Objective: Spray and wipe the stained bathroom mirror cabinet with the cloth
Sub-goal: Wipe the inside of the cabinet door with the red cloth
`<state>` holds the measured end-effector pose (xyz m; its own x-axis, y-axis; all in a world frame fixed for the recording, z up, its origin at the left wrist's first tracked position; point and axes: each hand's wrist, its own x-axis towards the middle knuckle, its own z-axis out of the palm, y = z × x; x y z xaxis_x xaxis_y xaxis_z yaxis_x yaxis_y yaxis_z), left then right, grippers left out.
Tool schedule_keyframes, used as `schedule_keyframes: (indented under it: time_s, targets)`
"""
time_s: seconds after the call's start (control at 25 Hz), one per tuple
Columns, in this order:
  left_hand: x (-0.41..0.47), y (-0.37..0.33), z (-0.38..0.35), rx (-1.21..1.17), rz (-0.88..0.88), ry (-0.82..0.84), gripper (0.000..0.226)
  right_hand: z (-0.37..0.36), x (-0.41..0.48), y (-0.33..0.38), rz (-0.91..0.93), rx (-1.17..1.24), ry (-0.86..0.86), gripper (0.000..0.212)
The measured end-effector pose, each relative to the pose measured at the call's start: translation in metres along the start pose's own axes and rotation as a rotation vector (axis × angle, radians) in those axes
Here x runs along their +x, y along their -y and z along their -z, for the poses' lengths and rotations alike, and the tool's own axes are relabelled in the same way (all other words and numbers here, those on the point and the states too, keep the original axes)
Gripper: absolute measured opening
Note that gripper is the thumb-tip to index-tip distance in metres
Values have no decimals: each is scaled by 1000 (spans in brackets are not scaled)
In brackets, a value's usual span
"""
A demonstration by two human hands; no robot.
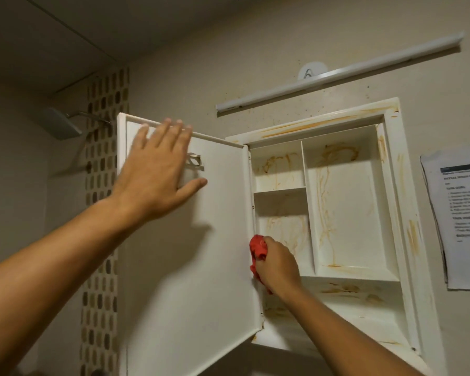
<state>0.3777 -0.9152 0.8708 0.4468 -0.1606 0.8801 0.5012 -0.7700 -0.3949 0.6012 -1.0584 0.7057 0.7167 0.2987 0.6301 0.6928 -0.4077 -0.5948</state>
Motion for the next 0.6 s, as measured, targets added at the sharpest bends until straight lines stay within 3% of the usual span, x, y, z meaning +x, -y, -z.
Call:
schedule_keyframes:
  time_s: [0.08, 0.24, 0.32, 0.4, 0.52, 0.6]
  targets:
    - [6, -41, -13, 35, -113, 101, 97, 20, 10, 1, 13, -27, 49, 18]
    - [-6, -87, -43, 181, -224, 246, 95, 39, 50, 43, 19, 204, -119, 21]
    - [-13, -88, -50, 259, -240, 266, 96, 17, 45, 40, 38, 149, -154, 28]
    - [-15, -89, -51, 283, -236, 254, 98, -2, 20, 17, 47, 56, -77, 39]
    - [-14, -94, -48, 274, -230, 271, 99, 11, 9, -8, 44, -32, 92, 21]
    - [-15, -95, -49, 263, -221, 279, 99, 31, 30, 5, 21, 65, 57, 17]
